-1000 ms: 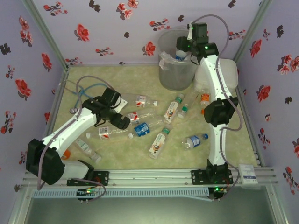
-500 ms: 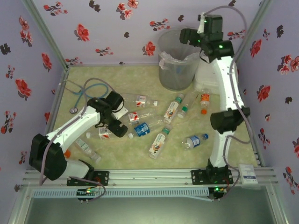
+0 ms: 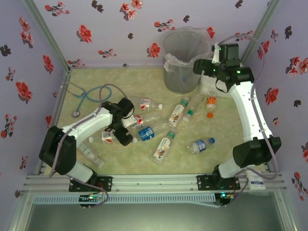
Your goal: Put the plastic bottles in the bin
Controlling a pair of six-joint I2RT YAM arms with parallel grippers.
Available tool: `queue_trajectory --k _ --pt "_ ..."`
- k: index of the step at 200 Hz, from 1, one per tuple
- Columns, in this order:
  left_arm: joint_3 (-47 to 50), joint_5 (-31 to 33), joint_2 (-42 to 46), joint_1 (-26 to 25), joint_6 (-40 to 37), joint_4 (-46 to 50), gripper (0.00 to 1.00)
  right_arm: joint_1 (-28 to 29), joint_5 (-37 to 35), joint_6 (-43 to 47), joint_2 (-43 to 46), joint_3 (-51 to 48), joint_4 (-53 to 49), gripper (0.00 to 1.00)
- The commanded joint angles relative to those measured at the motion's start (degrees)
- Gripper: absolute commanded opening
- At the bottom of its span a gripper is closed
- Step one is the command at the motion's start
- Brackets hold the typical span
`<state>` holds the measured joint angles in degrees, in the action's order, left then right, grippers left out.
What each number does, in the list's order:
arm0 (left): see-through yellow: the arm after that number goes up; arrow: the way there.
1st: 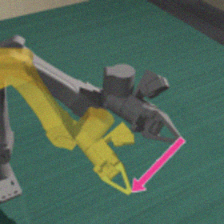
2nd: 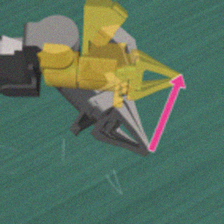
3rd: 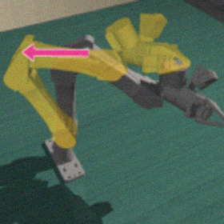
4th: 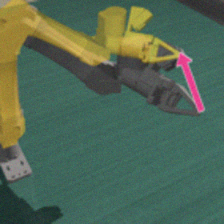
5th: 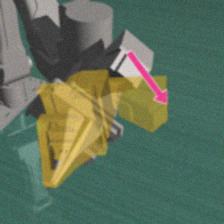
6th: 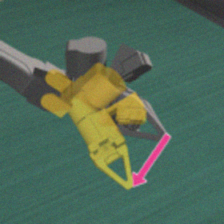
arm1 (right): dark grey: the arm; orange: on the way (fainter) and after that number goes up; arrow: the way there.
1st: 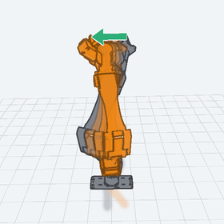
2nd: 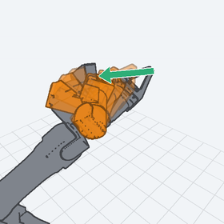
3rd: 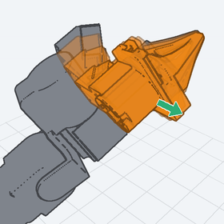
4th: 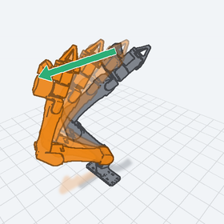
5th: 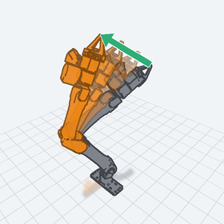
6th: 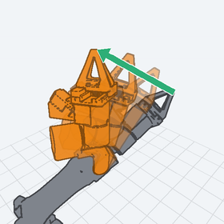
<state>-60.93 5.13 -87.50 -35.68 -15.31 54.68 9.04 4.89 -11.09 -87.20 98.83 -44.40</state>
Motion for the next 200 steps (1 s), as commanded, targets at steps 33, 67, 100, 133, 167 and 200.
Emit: queue_trajectory --k 33,67,100,133,167,200 --pt "1.9 2.9 -2.5 0.2 -3.8 -6.2 0.93 -0.6 -0.1 -3.1 6.7 -7.5 4.3 0.93" --pt "2.3 3.8 -2.9 1.1 -4.0 -7.1 0.87 -0.6 -0.3 -3.7 8.1 -8.8 4.4 0.93" --pt "2.5 3.3 -3.9 1.3 -4.8 -8.1 0.80 -0.7 -0.4 -4.1 8.8 -9.2 4.8 0.93" --pt "0.3 4.0 -5.0 1.8 -4.2 -6.9 0.71 -0.6 -0.5 -4.3 9.5 -9.3 4.2 0.93" --pt "-4.3 3.0 -2.0 2.1 -3.5 -4.8 0.62 -0.6 -0.3 -4.7 10.7 -9.4 4.2 0.93" --pt "-8.5 1.0 2.7 2.1 -3.0 -3.8 0.60 -0.6 5.4 -5.2 11.4 -9.8 4.6 0.92"
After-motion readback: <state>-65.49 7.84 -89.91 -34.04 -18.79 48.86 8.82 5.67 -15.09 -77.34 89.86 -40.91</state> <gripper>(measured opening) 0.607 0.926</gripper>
